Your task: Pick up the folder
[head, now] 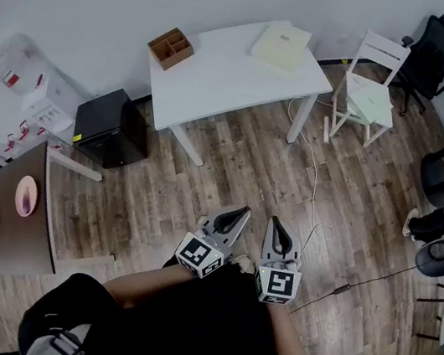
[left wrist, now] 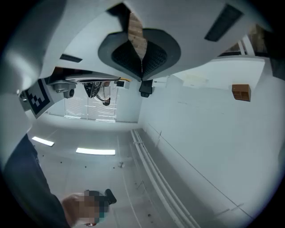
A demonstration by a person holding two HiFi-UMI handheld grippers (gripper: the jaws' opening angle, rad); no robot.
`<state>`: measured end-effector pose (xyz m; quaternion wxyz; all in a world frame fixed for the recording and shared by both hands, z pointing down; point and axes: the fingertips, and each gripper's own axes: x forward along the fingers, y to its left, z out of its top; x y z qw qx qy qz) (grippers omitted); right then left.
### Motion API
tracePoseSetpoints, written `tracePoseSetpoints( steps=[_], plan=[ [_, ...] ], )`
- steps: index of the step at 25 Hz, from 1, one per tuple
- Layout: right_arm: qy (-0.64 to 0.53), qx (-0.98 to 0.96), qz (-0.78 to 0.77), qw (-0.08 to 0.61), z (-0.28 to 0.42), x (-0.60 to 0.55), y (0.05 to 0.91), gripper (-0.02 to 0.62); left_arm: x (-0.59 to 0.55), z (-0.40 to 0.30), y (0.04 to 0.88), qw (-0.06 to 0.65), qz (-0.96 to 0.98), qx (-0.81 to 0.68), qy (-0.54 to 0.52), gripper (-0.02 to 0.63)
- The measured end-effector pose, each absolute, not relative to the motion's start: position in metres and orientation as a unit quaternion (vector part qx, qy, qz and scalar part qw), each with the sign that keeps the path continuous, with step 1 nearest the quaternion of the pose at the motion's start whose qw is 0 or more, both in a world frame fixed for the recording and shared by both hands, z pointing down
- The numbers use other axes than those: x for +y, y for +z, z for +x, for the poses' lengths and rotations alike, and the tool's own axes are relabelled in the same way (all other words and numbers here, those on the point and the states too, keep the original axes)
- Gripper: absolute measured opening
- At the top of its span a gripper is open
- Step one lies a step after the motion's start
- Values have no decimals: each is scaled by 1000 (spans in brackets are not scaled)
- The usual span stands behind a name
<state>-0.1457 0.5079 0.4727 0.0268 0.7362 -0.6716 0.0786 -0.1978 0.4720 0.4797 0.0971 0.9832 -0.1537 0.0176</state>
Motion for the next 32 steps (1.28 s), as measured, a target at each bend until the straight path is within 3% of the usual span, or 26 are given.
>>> tracePoseSetpoints(
  steps=[5,11,20,32],
  plan=[
    [92,-666,740,24,-133,512,483,32,476,-188,486,105,984,-144,25,15],
    [102,-672,733,-37,-118,498,482,35,457,-173,496,120,983,-133,32,15],
    [97,-667,739,0,-75,416,493,35,374,-113,510,148,982,-110,24,15],
    [105,-650,751,40,6,209,495,35,151,-52,493,177,972,-154,1,15]
  ],
)
